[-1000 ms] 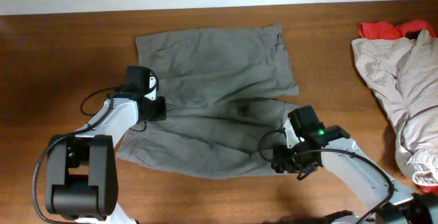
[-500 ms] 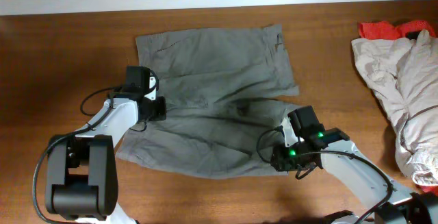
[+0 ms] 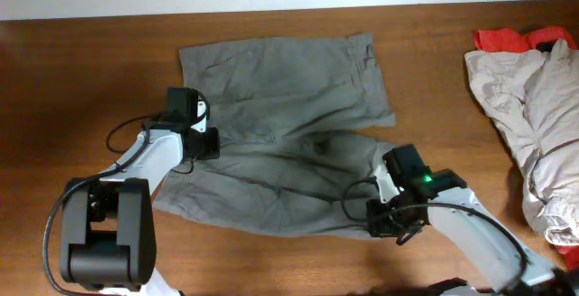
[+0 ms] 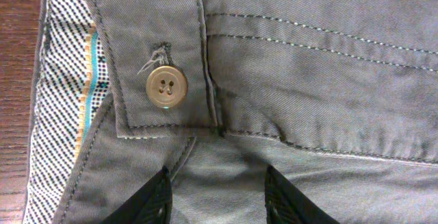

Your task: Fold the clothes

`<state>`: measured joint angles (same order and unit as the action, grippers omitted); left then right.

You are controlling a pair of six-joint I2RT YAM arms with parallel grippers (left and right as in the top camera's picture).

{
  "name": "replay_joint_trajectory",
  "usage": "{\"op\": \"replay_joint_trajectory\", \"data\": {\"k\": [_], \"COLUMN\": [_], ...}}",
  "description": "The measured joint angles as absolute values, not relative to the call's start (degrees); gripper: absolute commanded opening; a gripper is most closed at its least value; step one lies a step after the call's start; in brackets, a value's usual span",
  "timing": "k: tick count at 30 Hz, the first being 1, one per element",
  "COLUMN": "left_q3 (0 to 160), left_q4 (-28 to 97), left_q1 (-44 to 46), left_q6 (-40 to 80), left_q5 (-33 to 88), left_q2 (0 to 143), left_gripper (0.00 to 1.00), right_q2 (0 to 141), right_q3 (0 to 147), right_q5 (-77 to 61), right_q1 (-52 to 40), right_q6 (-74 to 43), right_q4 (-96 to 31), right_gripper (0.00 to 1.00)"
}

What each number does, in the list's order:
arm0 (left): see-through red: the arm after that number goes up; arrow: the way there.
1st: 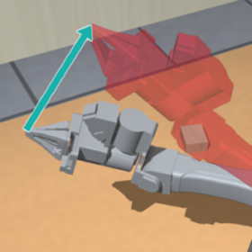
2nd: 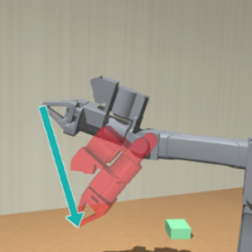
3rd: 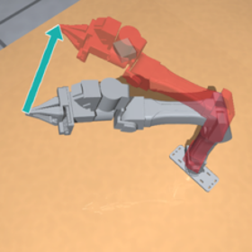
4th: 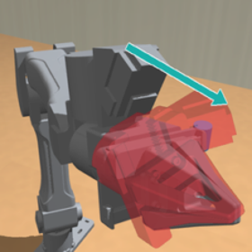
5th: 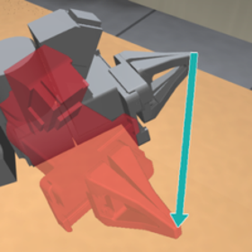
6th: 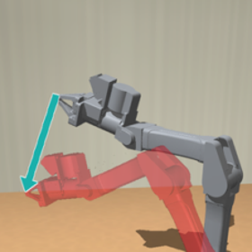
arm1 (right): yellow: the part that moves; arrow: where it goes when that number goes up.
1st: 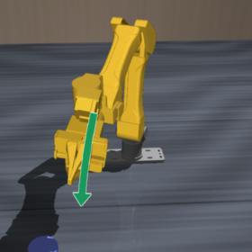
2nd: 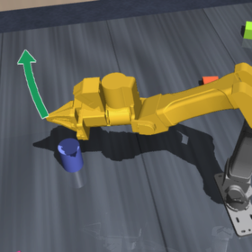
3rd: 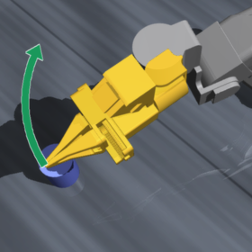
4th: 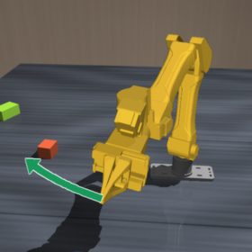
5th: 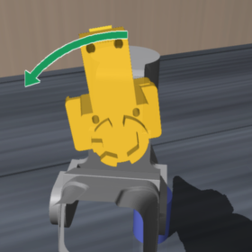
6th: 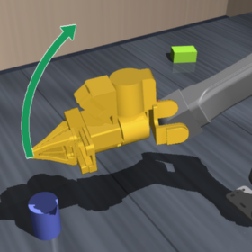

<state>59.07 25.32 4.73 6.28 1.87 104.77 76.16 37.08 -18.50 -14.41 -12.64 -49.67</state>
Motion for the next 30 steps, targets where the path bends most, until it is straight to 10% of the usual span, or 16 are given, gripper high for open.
{"op": "replay_joint_trajectory", "data": {"k": [20,22,30], "left_q3": [59.1,59.1,59.1], "left_q4": [25.4,25.4,25.2], "left_q1": [4.8,4.8,4.8], "left_q6": [6.3,6.3,6.2], "left_q5": [1.9,1.9,1.9], "left_q2": [104.8,104.8,104.8], "left_gripper": [0.44,0.44,0.54], "right_q2": [71.5,71.5,71.5], "right_q3": [41.0,41.0,41.0], "right_q5": [-21.4,-21.4,-20.9], "right_q1": [-14.4,-14.4,-14.4], "right_q6": [-19.7,-20.7,-21.5], "right_q4": [-67.5,-68.4,-70.1], "right_gripper": [0.08,0.28,0.37]}}
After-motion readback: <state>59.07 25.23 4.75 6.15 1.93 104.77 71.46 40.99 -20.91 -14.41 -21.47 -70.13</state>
